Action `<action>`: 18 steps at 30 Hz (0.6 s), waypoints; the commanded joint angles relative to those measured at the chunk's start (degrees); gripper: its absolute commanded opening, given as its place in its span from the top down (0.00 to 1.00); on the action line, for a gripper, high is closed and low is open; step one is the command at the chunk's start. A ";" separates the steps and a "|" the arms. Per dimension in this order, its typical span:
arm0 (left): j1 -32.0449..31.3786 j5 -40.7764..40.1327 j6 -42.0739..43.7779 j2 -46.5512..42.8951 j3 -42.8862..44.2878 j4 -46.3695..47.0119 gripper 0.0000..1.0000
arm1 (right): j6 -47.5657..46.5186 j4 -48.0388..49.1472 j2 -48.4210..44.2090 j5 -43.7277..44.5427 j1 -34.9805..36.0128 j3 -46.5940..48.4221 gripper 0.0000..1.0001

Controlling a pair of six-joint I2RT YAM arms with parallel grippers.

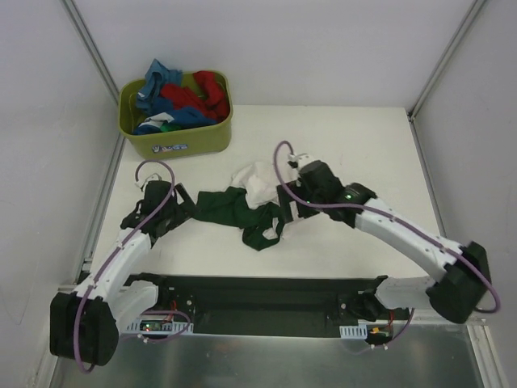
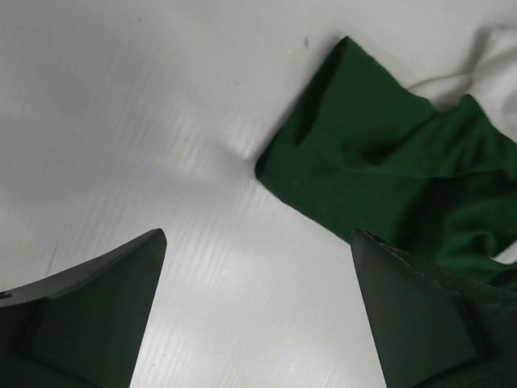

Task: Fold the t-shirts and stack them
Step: Flatten out the tshirt

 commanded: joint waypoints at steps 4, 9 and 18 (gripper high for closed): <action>7.28 10.73 -1.21 18.24 3.09 8.07 0.06 | -7.24 4.18 23.89 -0.78 12.20 20.10 0.01; 8.70 18.21 -1.21 30.04 8.18 13.79 0.26 | -6.11 -0.82 36.65 -3.33 14.94 32.07 0.16; 8.70 26.04 -1.03 40.25 9.61 18.19 0.65 | -0.39 -4.87 45.55 4.75 15.03 37.54 0.25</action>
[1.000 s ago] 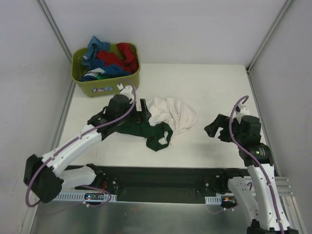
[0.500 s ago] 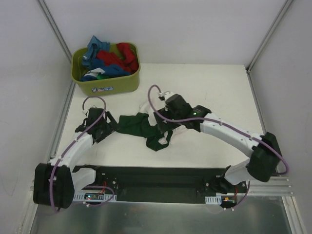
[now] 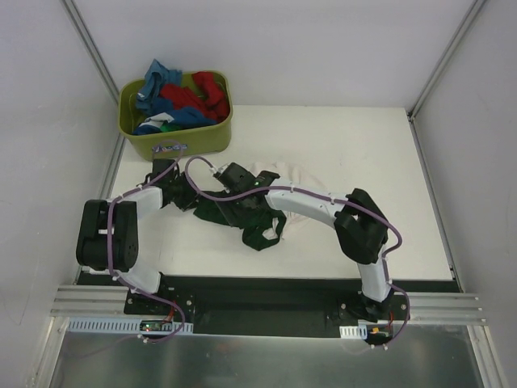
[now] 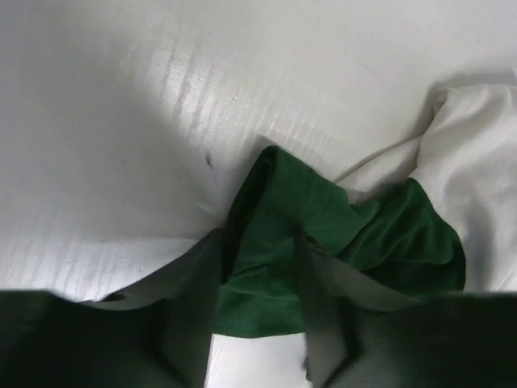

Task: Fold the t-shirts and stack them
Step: Flatten out the tshirt

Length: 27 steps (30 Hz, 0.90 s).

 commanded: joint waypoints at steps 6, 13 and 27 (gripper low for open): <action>0.22 5.27 1.55 2.44 -3.54 3.83 1.00 | 3.46 -0.38 -4.94 6.56 -0.21 -2.75 0.23; 0.22 1.14 2.35 -9.93 -9.42 5.06 1.00 | 3.46 -1.16 -9.59 9.27 -0.30 -6.70 0.22; 0.22 -3.52 1.82 -30.60 -17.61 0.76 1.00 | 5.48 -5.03 -20.33 13.33 -4.85 -21.12 0.24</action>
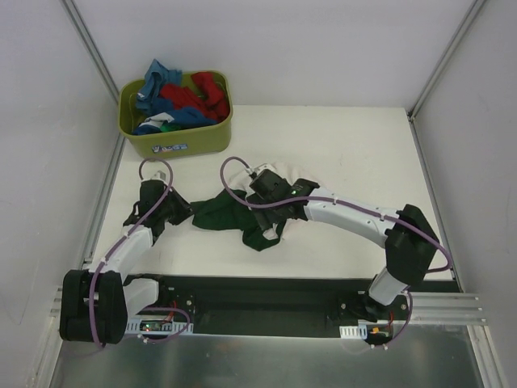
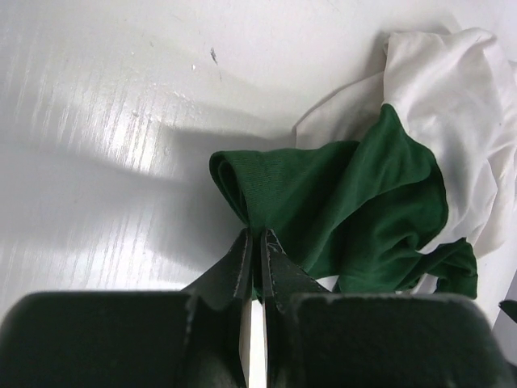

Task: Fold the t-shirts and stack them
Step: Flatten out the tshirt

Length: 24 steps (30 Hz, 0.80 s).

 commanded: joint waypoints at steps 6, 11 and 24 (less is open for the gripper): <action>0.24 -1.82 1.23 -4.95 -0.34 -3.98 1.00 | -0.16 -0.42 3.44 0.51 -3.90 -0.66 0.39; 0.24 -3.22 1.85 -5.30 1.24 -5.12 1.00 | 0.88 0.73 6.97 -0.54 -6.10 2.16 0.62; 0.24 -3.84 2.72 -16.02 12.04 -11.62 1.00 | -0.08 -4.18 -16.21 9.72 -7.60 0.31 0.99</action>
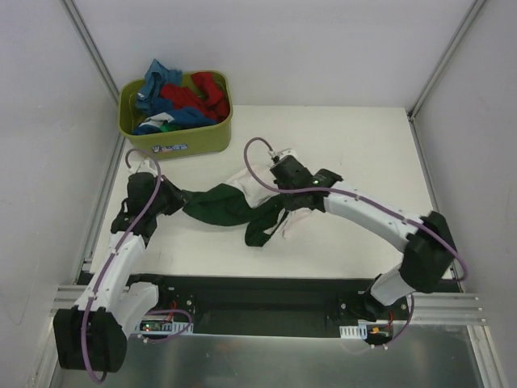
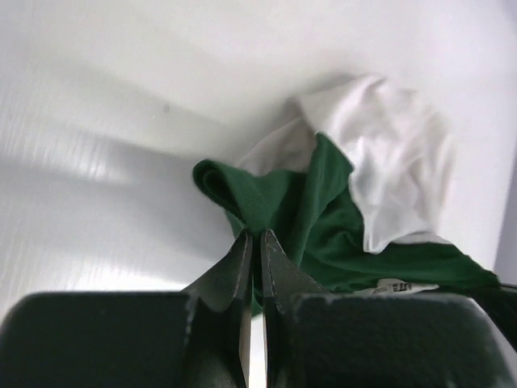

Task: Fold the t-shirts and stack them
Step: Flatten out the tshirt

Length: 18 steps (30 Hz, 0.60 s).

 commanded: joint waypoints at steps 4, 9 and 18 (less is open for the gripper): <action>0.24 -1.44 2.51 -14.98 15.89 -5.99 1.00 | -3.41 -4.48 -25.56 7.58 0.12 5.83 0.99; 0.24 -1.70 1.72 -21.41 28.65 -7.76 1.00 | -8.51 -4.57 -36.55 -2.95 0.20 14.17 0.99; 0.24 3.21 3.21 -18.44 63.43 -10.22 1.00 | -10.62 -10.71 -35.70 -31.17 0.12 44.75 0.99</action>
